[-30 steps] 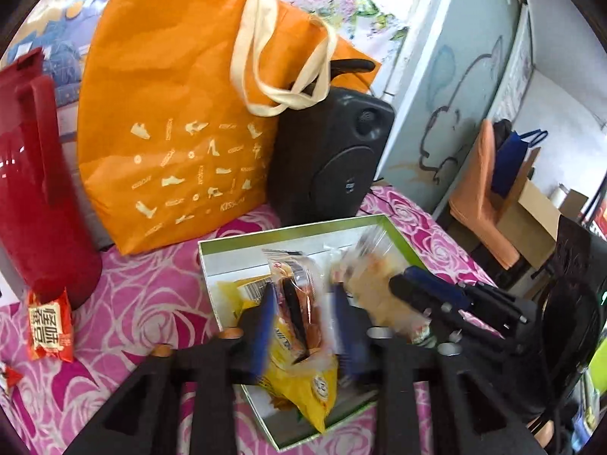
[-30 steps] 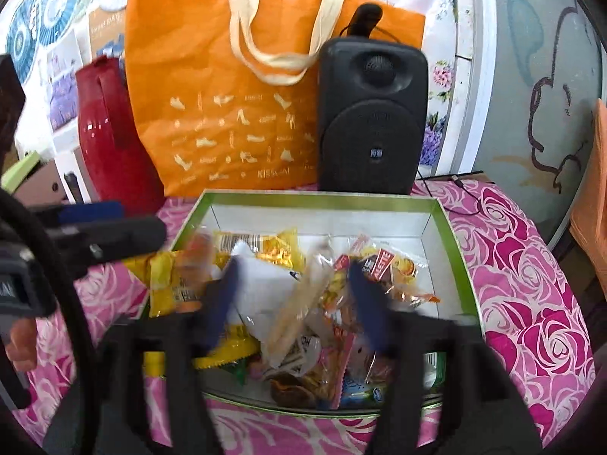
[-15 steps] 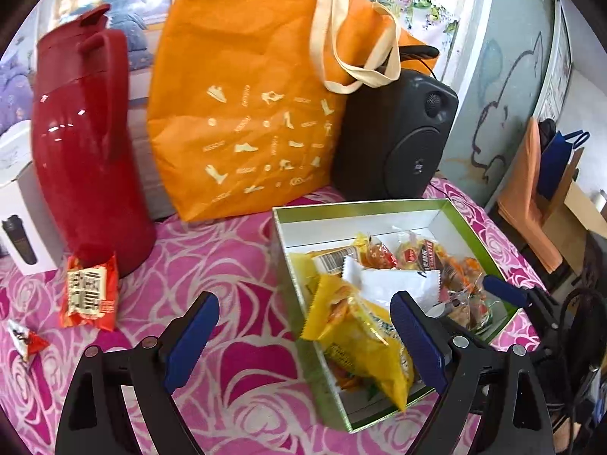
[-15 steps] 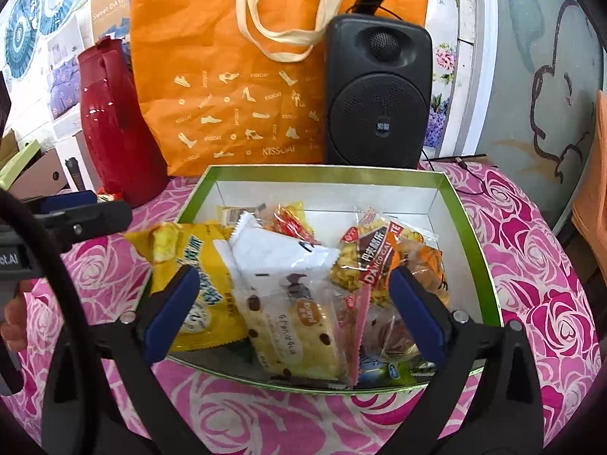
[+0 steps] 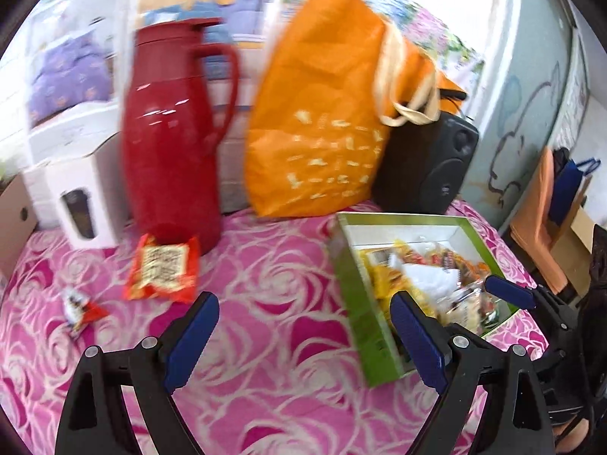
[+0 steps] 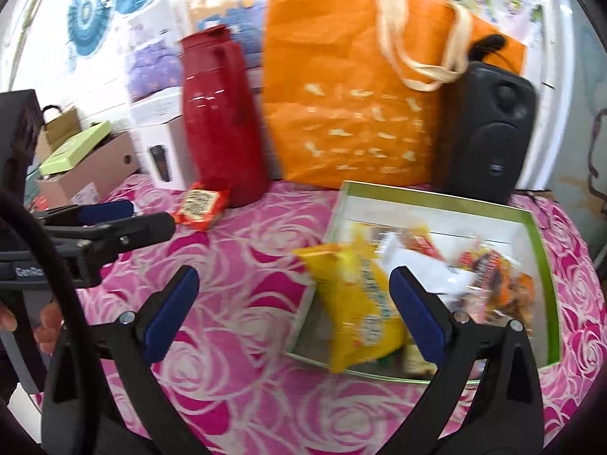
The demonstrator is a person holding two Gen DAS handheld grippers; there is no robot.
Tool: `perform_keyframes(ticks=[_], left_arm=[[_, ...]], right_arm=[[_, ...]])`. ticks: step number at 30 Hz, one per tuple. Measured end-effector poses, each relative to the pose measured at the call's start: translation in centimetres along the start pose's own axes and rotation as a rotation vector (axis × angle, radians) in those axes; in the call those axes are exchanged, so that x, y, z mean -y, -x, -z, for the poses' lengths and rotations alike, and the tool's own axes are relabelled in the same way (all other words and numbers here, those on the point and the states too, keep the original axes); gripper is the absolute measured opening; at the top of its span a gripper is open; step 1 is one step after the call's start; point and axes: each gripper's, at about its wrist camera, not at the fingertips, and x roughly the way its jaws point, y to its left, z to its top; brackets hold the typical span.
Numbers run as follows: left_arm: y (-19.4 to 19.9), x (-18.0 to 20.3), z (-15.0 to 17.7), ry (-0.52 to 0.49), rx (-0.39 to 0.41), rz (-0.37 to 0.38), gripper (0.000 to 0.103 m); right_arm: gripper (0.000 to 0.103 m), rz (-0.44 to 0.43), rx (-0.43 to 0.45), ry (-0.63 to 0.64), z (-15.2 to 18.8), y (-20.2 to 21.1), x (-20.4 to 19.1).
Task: Organize snacks
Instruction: 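Move both open tools toward the last snacks beside the red thermos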
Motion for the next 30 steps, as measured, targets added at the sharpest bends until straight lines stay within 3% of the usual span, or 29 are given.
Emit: perform_keyframes(ticks=[5,11,15,21,30], left_arm=[[2.0,-5.4,2.1,0.044,-0.006,-0.072,0.094],[3.8,-13.9,3.9,0.129,0.009,-0.203,0.094],[4.2,-18.0,4.0,0.187,0.018,-0.245,0.093],[2.0,-19.8,3.0,0.181,0.017,-0.272,0.093],[-2.2,-21.5,2.2,0.183,-0.019,-0.283,0.092]], right_arm=[[0.1,-0.124,-0.068,0.037,-0.3,-3.3,-4.5],[0.1,-0.182,-0.13,0.083,-1.1,-7.3,-8.1],[0.1,-0.206,-0.155,0.091,-2.4,-10.6,-9.7],[0.1,-0.211,-0.196,0.026,-4.8,-16.9,-10.2],[0.1,-0.228,-0.215,-0.042,-5.6,-22.4,-10.1]])
